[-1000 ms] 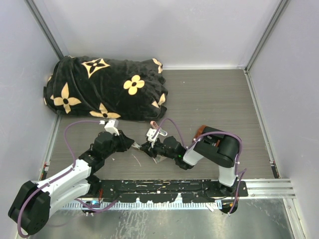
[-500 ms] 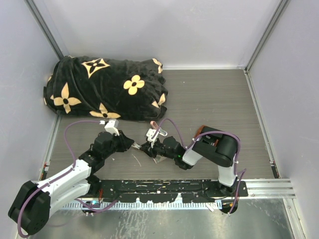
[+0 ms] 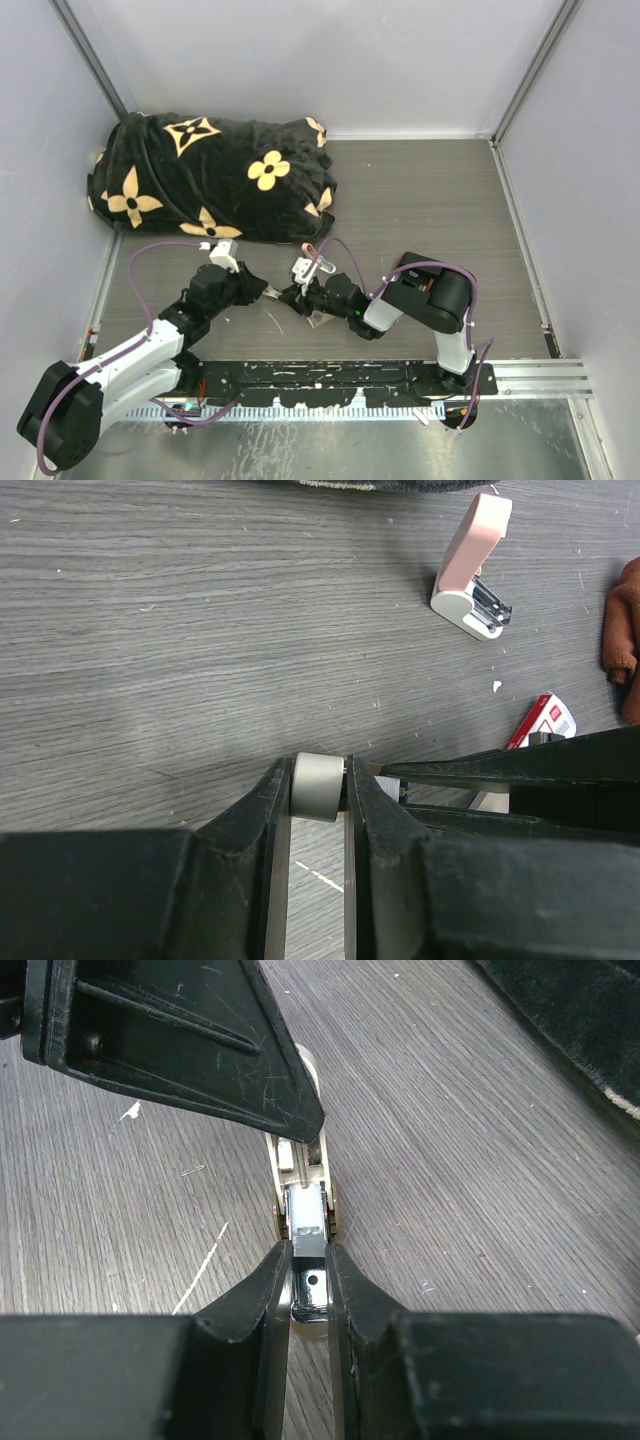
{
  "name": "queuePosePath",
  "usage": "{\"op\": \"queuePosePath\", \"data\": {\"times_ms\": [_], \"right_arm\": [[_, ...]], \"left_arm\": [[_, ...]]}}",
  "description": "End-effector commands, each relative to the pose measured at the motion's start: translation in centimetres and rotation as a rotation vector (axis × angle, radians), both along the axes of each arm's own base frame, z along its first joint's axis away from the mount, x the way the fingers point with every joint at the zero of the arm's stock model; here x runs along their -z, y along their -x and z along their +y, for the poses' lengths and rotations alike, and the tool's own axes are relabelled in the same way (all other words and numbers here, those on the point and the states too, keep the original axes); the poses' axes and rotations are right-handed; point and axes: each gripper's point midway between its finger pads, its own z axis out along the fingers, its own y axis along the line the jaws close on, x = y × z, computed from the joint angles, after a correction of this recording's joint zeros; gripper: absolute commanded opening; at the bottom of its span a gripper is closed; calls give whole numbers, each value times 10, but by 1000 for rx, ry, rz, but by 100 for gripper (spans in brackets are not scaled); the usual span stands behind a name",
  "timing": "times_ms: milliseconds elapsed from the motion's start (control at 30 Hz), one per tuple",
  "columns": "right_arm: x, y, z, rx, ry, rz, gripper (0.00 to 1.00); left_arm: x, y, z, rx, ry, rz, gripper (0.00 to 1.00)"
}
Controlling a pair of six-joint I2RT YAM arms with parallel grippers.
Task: Load the staples into the stapler
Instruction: Install the staple into the stapler.
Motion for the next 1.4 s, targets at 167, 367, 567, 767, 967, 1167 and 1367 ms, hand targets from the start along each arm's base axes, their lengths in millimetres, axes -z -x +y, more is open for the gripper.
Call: {"op": "queuePosePath", "data": {"times_ms": [167,367,567,767,967,1167,1367], "right_arm": [[-11,-11,2,31,-39,-15,21],[-13,-9,0,30,-51,-10,33],[-18,-6,-2,17,-69,-1,49],[-47,-8,-16,20,-191,65,63],[-68,-20,-27,30,-240,179,64],[-51,-44,-5,75,-52,340,59],[-38,-45,2,82,54,349,59]], "left_arm": [[-20,-9,-8,12,49,-76,0],[-18,-10,-6,1,39,-73,0],[-16,-10,-5,-1,31,-67,0],[-15,-10,-3,-8,22,-66,0],[-15,-11,-2,-12,17,-70,0],[-14,-11,-2,-11,14,-67,0],[-12,-11,-2,-10,11,-61,0]]}}
